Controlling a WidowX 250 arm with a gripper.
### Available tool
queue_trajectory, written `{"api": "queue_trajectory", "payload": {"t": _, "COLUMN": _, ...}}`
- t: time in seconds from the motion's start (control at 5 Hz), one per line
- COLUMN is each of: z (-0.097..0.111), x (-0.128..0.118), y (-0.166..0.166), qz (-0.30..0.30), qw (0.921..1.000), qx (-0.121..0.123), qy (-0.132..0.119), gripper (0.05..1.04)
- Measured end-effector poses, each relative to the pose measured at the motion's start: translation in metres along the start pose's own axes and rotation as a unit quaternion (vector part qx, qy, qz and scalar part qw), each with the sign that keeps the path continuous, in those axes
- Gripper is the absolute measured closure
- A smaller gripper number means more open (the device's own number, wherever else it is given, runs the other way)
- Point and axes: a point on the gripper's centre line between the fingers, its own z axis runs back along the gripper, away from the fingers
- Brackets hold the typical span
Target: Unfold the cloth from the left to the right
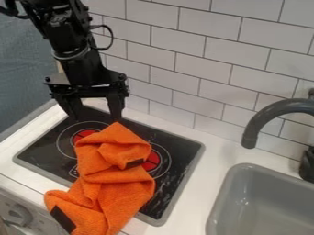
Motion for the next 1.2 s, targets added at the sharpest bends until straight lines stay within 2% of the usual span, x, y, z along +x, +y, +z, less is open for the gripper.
{"api": "queue_trajectory", "payload": {"t": 0.2, "z": -0.005, "x": -0.005, "y": 0.000, "qz": -0.004, "qw": 0.9999, "qx": 0.000, "qy": 0.012, "gripper": 0.084}}
{"api": "queue_trajectory", "payload": {"t": 0.6, "z": -0.029, "x": -0.018, "y": 0.005, "qz": -0.059, "qw": 0.9961, "qx": 0.001, "qy": 0.065, "gripper": 0.084}}
{"api": "queue_trajectory", "payload": {"t": 1.0, "z": -0.060, "x": -0.035, "y": 0.024, "qz": -0.057, "qw": 0.9915, "qx": 0.042, "qy": 0.109, "gripper": 0.084}}
{"api": "queue_trajectory", "payload": {"t": 1.2, "z": -0.070, "x": -0.038, "y": 0.028, "qz": -0.055, "qw": 0.9902, "qx": 0.049, "qy": 0.119, "gripper": 0.144}}
